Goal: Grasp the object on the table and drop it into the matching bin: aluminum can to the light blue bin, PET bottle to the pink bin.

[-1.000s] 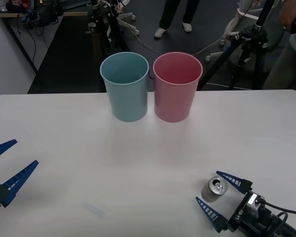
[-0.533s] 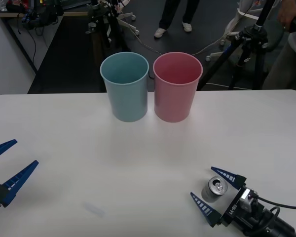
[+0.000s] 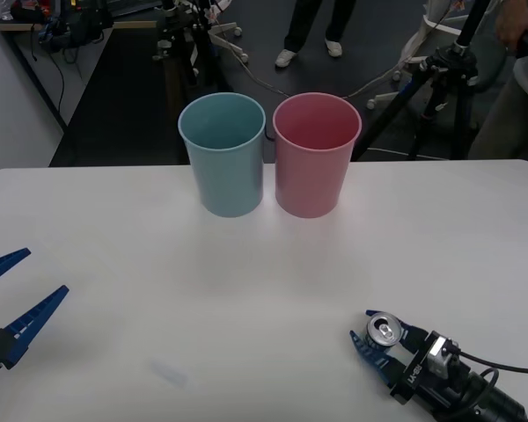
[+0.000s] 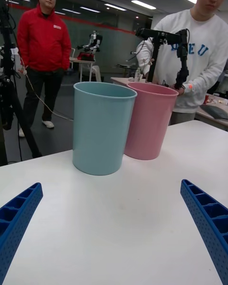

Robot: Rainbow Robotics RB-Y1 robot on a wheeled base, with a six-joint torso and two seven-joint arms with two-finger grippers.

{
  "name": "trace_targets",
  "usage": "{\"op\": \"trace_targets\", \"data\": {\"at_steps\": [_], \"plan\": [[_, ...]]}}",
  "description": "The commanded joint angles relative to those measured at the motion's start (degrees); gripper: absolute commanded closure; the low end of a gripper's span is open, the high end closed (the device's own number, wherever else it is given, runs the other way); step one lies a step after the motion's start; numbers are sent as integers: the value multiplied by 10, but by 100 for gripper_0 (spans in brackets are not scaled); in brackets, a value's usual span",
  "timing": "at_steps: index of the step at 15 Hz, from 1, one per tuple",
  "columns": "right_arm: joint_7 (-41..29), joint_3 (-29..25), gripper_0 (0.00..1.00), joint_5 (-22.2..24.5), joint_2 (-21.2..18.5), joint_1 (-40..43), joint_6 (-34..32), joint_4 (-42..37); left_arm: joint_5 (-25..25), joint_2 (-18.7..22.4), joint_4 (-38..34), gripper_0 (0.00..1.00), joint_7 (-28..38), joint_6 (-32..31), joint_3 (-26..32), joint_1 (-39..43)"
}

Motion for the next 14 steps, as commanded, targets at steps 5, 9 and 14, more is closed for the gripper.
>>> {"op": "trace_targets", "data": {"at_steps": [5, 9, 14], "plan": [[0, 0, 100, -2, 0, 2, -4, 0, 0, 0, 0, 0, 0, 0, 0, 0], [-5, -5, 100, -4, 0, 6, -9, -14, 0, 0, 0, 0, 0, 0, 0, 0], [-96, -7, 100, 14, -1, 76, 50, -189, 0, 0, 0, 0, 0, 0, 0, 0]]}}
